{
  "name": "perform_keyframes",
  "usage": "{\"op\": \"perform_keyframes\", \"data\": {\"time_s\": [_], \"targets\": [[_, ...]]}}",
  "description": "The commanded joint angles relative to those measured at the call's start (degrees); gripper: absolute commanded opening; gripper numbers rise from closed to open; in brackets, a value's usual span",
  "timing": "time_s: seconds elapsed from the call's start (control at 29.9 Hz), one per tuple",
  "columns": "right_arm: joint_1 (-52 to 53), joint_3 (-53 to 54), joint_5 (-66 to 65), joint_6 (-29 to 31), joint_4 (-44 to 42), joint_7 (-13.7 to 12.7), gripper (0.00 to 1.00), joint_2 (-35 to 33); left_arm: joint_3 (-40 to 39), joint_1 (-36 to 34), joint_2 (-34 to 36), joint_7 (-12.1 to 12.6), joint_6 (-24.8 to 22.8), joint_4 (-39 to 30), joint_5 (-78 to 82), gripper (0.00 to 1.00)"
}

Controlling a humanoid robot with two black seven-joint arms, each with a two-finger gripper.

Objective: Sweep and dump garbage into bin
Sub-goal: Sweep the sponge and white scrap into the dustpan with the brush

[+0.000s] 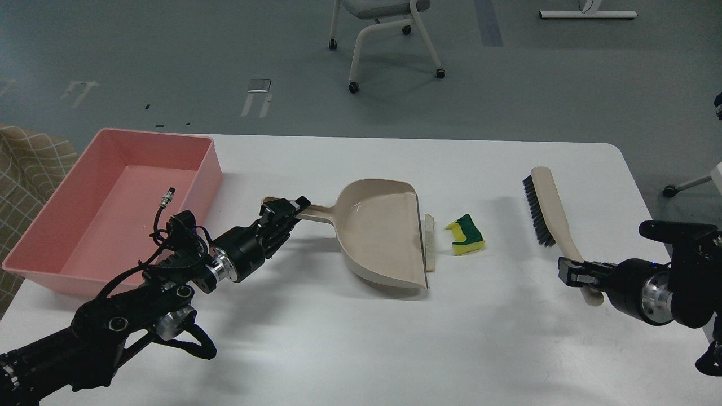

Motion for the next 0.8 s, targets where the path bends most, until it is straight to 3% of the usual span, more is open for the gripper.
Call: {"op": "perform_keyframes", "data": {"time_s": [0.0,0.3,0.77], "targets": [[-1.97,-0.16,0.08,0.0,0.28,0.17,0.0,-0.06,-0.01,0.1,0.21,0.01,0.8,-0.01,2.09,0.16],[-1.97,-0.42,1.49,0.0,0.28,0.96,0.0,1.7,-0.01,-0.25,0.21,0.09,0.89,-0.01,2.09,0.16],[1.1,-3.23,4.3,0.0,0.1,1.84,0.0,12.85,-0.01,-0.25,-0.05,0.18,0.89,-0.01,2.09,0.16]]}}
